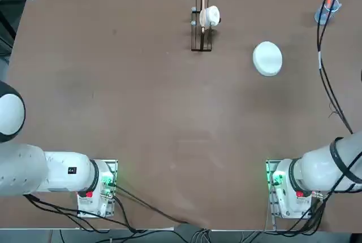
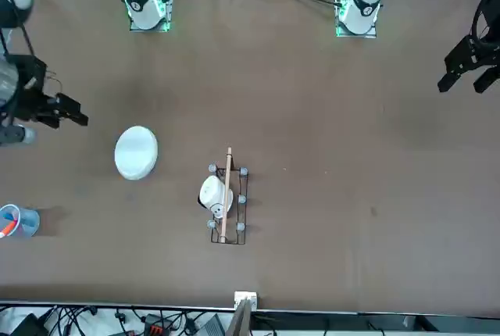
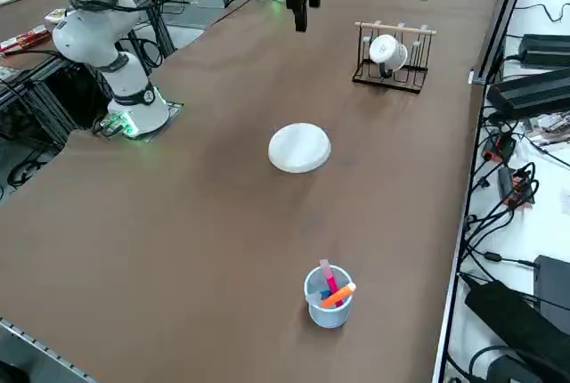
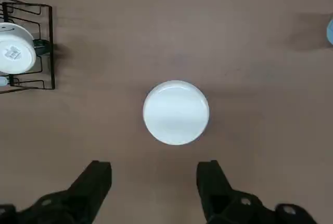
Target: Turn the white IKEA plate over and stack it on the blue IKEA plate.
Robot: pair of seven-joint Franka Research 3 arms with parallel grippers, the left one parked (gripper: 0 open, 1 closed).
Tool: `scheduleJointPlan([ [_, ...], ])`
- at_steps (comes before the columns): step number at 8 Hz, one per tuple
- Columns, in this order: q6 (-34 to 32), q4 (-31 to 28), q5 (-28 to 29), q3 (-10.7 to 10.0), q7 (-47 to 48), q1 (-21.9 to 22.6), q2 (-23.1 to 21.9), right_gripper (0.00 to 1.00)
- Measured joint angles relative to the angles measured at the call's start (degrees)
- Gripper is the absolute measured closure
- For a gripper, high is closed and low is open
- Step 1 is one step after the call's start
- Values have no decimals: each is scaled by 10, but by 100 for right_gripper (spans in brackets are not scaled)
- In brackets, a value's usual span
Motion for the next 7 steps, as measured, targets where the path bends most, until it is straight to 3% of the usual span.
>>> scheduleJointPlan([
  [7,-11,20,-47,5,0,5,10,0],
])
